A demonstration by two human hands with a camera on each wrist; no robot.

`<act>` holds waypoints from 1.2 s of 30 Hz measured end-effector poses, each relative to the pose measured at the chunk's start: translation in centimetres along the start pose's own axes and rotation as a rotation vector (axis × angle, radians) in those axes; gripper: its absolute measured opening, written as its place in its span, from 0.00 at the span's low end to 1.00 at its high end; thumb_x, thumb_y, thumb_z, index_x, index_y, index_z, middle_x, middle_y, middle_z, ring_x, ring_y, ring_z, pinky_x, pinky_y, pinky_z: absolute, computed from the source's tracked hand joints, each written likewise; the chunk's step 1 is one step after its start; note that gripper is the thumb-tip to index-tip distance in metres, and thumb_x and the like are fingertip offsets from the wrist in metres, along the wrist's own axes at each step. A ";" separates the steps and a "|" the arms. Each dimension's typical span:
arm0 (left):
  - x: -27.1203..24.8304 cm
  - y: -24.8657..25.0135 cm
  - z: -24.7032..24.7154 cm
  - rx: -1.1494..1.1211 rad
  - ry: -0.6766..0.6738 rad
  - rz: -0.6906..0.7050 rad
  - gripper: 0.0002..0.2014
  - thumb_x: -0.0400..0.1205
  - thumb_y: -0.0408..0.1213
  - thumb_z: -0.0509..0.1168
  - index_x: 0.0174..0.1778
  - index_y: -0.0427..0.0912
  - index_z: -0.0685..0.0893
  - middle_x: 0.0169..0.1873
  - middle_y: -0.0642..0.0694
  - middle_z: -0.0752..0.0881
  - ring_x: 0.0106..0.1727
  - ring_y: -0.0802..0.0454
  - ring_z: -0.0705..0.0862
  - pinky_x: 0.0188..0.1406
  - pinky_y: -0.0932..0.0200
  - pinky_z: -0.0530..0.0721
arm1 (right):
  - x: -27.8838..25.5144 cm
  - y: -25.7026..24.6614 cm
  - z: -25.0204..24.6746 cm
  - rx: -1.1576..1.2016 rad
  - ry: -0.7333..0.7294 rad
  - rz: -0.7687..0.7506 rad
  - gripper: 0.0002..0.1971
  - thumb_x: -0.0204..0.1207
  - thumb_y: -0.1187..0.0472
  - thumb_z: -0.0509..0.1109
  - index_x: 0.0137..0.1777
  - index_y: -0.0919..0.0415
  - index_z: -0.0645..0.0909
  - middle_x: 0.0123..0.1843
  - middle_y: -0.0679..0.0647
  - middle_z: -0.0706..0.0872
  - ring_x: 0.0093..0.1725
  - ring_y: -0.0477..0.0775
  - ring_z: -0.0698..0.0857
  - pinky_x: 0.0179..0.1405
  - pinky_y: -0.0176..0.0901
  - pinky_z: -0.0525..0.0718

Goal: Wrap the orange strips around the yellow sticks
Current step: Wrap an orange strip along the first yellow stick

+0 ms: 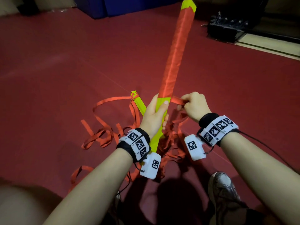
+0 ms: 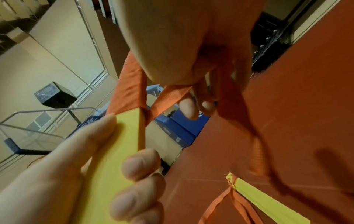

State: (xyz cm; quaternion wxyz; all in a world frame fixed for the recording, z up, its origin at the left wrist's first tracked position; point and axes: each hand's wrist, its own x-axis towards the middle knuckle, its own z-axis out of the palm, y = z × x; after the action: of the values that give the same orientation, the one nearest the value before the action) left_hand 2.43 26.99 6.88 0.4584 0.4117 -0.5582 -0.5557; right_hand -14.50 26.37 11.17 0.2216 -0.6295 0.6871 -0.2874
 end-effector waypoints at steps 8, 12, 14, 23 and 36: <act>0.9 -0.1 -1.0 0.009 0.115 -0.063 0.21 0.78 0.60 0.58 0.52 0.46 0.82 0.33 0.48 0.80 0.30 0.52 0.76 0.34 0.54 0.75 | -0.3 -0.6 -0.2 0.343 0.103 0.061 0.21 0.48 0.73 0.53 0.28 0.59 0.86 0.20 0.50 0.81 0.17 0.42 0.71 0.23 0.37 0.69; 1.0 -0.7 -1.0 0.186 0.108 -0.004 0.16 0.77 0.59 0.67 0.51 0.53 0.77 0.43 0.49 0.82 0.44 0.49 0.81 0.54 0.44 0.81 | -0.4 -1.8 -0.3 0.406 -0.039 -0.008 0.21 0.54 0.76 0.52 0.32 0.64 0.87 0.18 0.60 0.78 0.15 0.44 0.71 0.17 0.32 0.68; 0.8 -1.2 -1.1 0.273 0.148 -0.012 0.19 0.75 0.59 0.71 0.51 0.51 0.76 0.42 0.50 0.84 0.45 0.44 0.85 0.54 0.37 0.86 | -0.5 -2.2 -0.2 0.287 -0.084 -0.054 0.15 0.53 0.70 0.58 0.32 0.63 0.86 0.20 0.59 0.82 0.19 0.50 0.78 0.22 0.38 0.77; -0.7 -1.1 0.0 0.706 0.339 0.129 0.27 0.73 0.37 0.79 0.53 0.47 0.65 0.50 0.48 0.80 0.51 0.38 0.82 0.40 0.55 0.62 | -1.2 -2.8 2.6 0.101 0.032 -0.002 0.34 0.69 0.38 0.81 0.21 0.56 0.63 0.19 0.47 0.66 0.20 0.48 0.64 0.23 0.43 0.62; 0.3 -0.3 -1.5 0.202 -0.048 -0.073 0.26 0.70 0.33 0.74 0.54 0.55 0.65 0.37 0.34 0.86 0.30 0.44 0.83 0.42 0.38 0.87 | -0.7 -0.8 1.7 0.279 -0.150 -0.096 0.14 0.81 0.60 0.73 0.40 0.72 0.85 0.23 0.53 0.72 0.25 0.49 0.69 0.29 0.44 0.66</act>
State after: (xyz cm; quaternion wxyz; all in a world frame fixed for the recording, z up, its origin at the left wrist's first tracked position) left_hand 3.78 26.36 6.56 0.3805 0.4627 -0.6067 -0.5225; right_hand -12.68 26.79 10.40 0.3437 -0.6445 0.5909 -0.3425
